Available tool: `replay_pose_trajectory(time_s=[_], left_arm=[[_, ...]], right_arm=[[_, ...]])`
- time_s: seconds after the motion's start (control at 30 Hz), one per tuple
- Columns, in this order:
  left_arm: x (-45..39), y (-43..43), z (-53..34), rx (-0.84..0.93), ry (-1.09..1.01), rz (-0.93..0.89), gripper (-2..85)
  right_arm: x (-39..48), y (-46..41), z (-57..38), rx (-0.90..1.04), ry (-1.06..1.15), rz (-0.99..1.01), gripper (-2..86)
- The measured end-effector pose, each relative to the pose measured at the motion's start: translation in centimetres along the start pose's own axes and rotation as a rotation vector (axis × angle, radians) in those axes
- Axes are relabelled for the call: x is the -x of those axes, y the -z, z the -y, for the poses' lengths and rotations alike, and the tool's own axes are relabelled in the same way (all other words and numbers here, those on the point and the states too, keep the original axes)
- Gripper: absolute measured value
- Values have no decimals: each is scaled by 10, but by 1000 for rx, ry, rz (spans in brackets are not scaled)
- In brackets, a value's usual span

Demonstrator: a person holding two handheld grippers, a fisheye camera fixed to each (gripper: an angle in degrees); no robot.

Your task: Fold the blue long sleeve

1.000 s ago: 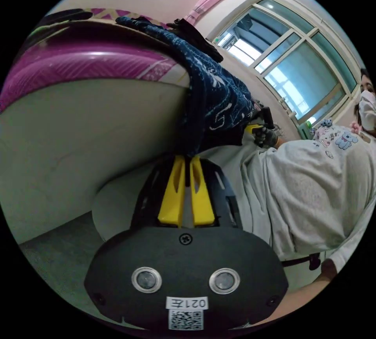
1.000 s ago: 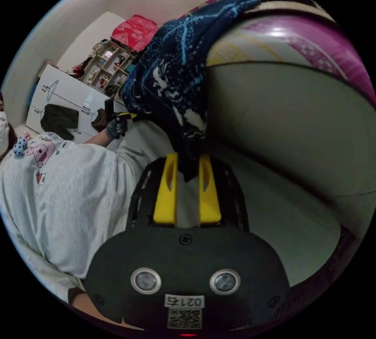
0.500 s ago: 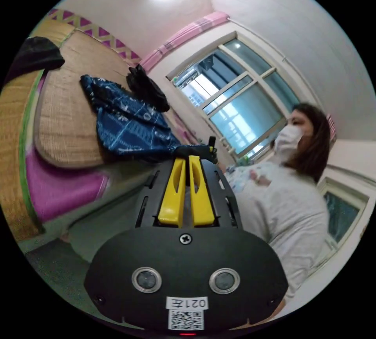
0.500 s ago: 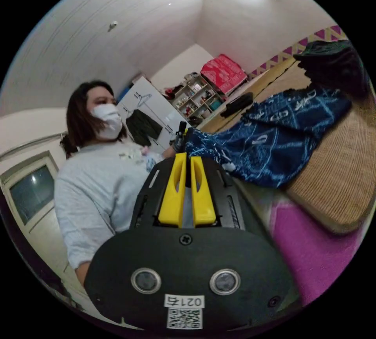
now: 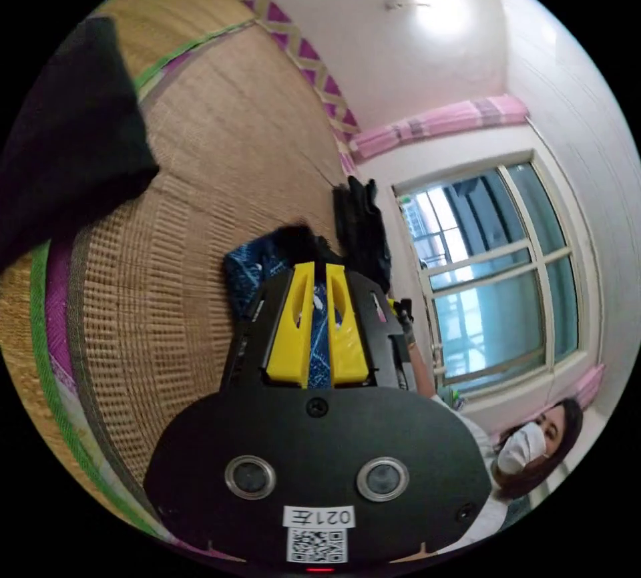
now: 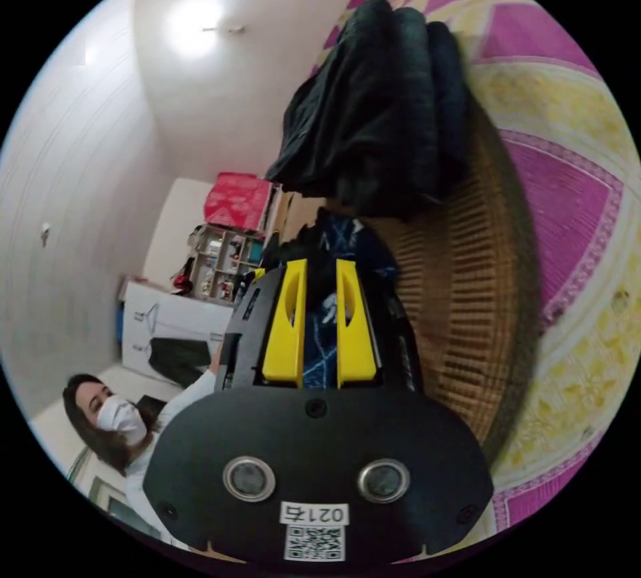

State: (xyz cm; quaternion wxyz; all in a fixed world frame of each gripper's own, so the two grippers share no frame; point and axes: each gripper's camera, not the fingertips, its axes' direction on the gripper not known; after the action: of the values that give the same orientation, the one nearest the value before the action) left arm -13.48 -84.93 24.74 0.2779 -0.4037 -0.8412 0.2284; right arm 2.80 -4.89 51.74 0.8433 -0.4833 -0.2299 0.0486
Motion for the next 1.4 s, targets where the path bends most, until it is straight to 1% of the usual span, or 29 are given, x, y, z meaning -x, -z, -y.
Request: replay_pose_trajectory(time_s=[0.07, 0.1, 0.17, 0.2, 0.27, 0.33, 0.43, 0.47, 0.5, 0.53, 0.57, 0.6, 0.63, 0.7, 0.77, 0.83, 0.87, 1.0, 1.1, 1.13, 1.17, 1.23, 1.33, 1.4], left_arm=[[10, 1, -8, -46, -26, -7, 10], [7, -1, -16, -28, -73, 11, 15], [-2, -7, -34, 19, -150, 89, 25], [-11, -15, -46, 51, -205, 125, 29], [-24, -30, -63, 87, -274, 143, 35], [-44, -59, -77, 142, -378, 138, 37], [-62, -106, -84, 236, -501, 187, 35], [-63, -116, -84, 264, -510, 196, 35], [-59, -135, -84, 314, -506, 240, 31], [-51, -149, -85, 340, -486, 294, 22], [-47, -152, -86, 337, -476, 303, 15], [-39, -153, -89, 312, -451, 277, 5], [-33, -150, -93, 284, -429, 232, -1], [-29, -143, -104, 244, -429, 221, -4], [-27, -132, -119, 199, -442, 214, -1], [-25, -114, -146, 109, -446, 220, 19], [-23, -110, -153, 94, -440, 225, 29], [-9, -105, -196, 86, -346, 279, 115], [-8, -116, -214, 101, -318, 310, 128], [-8, -119, -215, 99, -307, 314, 120], [-8, -122, -215, 109, -302, 315, 112], [-5, -141, -206, 225, -282, 305, 34], [2, -144, -192, 306, -285, 307, 3], [4, -127, -182, 271, -275, 293, -3]], right_arm=[[7, 6, -13, -12, 49, -67, 70], [12, 6, -17, 0, 79, -81, 64], [42, 1, -37, 42, 243, -147, 34], [50, -2, -40, 53, 281, -166, 24], [80, -33, -47, 142, 437, -244, 5], [97, -68, -44, 228, 528, -334, 0], [111, -129, -27, 356, 637, -417, -4], [109, -147, -15, 357, 622, -522, -4], [108, -150, -7, 314, 594, -599, -4], [103, -139, 9, 145, 495, -716, -3], [97, -112, 18, -45, 367, -702, -2], [93, -99, 19, -112, 320, -662, -1], [88, -81, 17, -177, 277, -579, 1], [88, -70, 6, -149, 290, -573, 11], [92, -62, -22, -66, 330, -589, 43], [94, -52, -49, -13, 329, -552, 65], [95, -46, -68, 30, 321, -511, 76], [86, -44, -119, 188, 248, -376, 104], [78, -56, -145, 261, 195, -291, 104], [75, -63, -150, 277, 185, -298, 84], [74, -66, -152, 248, 187, -317, 59], [71, -73, -152, 246, 183, -299, 24], [75, -80, -161, 219, 186, -290, 10], [87, -85, -176, 226, 225, -307, 8]])
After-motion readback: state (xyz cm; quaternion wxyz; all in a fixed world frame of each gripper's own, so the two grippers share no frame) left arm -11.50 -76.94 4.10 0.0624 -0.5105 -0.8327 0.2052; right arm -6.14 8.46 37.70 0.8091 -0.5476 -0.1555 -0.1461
